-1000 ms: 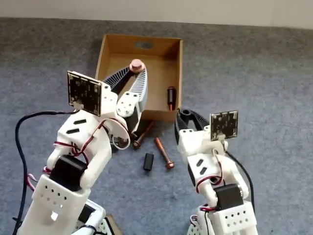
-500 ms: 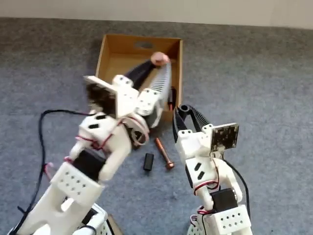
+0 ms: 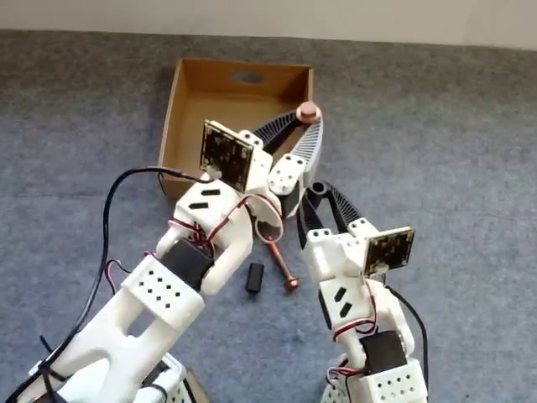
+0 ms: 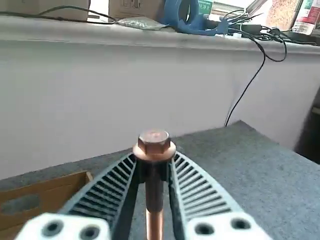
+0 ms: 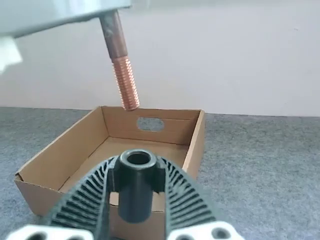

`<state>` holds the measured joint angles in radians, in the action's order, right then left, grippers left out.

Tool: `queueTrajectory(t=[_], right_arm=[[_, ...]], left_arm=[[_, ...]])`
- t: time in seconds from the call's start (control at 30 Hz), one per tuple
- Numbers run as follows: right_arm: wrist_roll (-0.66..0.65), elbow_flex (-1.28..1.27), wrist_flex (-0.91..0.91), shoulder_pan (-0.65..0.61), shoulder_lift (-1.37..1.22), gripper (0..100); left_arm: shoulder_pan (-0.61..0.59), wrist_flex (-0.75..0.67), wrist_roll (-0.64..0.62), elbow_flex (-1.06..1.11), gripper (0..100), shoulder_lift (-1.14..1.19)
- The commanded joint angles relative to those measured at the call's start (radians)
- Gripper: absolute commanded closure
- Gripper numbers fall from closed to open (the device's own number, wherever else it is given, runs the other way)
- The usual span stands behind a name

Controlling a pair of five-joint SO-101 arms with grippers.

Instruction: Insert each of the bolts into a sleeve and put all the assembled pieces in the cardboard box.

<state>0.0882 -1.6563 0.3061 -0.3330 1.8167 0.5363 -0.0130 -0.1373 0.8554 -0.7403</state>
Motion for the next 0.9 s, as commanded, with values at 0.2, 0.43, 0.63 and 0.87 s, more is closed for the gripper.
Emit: queueTrajectory(t=[0.2,0.43,0.63,0.87], right_arm=[[0.008,0.007,0.004,-0.004,0.015,99.2],[0.008,0.007,0.004,-0.001,0.015,99.2],[0.008,0.007,0.004,0.001,0.015,99.2],[0.008,0.005,0.004,0.001,0.015,99.2]], left_arm=[[0.068,-0.023,-0.006,-0.007,99,-0.005],[0.077,0.035,-0.005,-0.010,99,-0.004],[0.079,0.037,-0.005,0.004,99,0.005],[0.079,0.037,-0.005,0.013,99,0.004]])
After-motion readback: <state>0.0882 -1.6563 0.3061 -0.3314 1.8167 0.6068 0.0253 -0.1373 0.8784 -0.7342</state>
